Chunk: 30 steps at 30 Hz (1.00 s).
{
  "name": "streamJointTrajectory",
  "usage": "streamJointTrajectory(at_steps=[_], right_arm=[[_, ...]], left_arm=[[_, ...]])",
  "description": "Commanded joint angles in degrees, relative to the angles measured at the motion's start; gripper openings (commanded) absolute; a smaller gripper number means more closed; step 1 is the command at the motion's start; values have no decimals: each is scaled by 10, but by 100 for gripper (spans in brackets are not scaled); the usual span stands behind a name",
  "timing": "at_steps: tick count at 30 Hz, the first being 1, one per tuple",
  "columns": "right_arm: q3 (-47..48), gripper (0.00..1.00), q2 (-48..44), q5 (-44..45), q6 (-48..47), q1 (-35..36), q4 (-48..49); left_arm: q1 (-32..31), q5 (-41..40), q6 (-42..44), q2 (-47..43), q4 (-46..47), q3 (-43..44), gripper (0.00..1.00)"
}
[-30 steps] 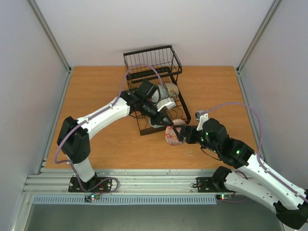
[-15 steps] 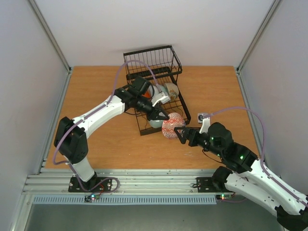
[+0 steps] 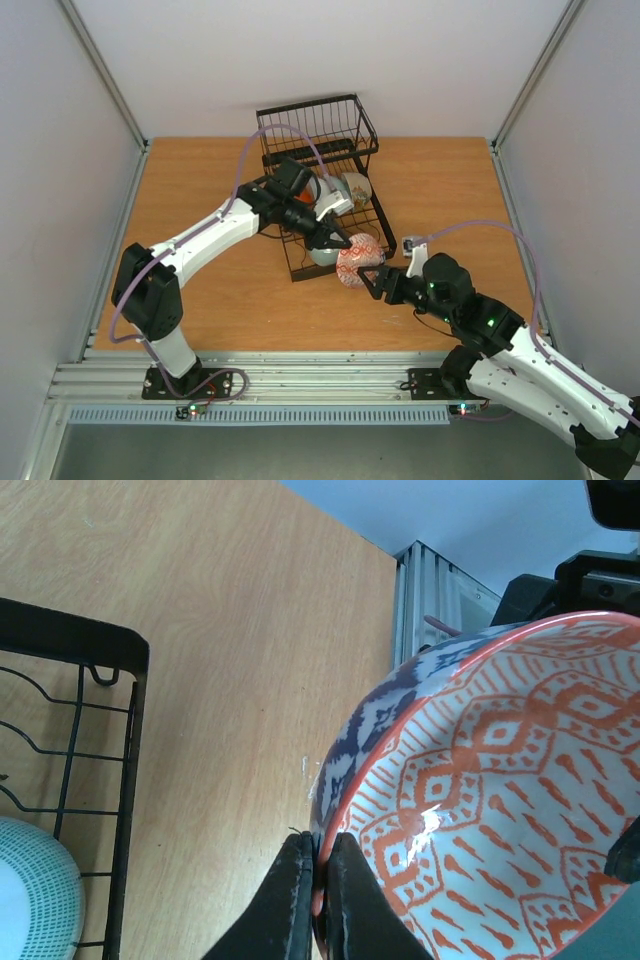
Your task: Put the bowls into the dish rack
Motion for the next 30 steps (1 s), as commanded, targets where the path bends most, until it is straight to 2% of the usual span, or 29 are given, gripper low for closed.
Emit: streamJointTrajectory(at_steps=[1, 4, 12, 23, 30], right_arm=[[-5, 63, 6, -4, 6, 1, 23], [-2, 44, 8, 3, 8, 1, 15], [2, 3, 8, 14, 2, 1, 9], [12, 1, 8, 41, -4, 1, -9], [18, 1, 13, 44, -7, 1, -16]], left_arm=[[4, 28, -2, -28, 36, -4, 1], [4, 29, -5, -27, 40, -6, 1], [4, 29, -9, -28, 43, -9, 1], [5, 29, -11, -24, 48, -13, 1], [-1, -9, -31, -21, 60, -15, 28]])
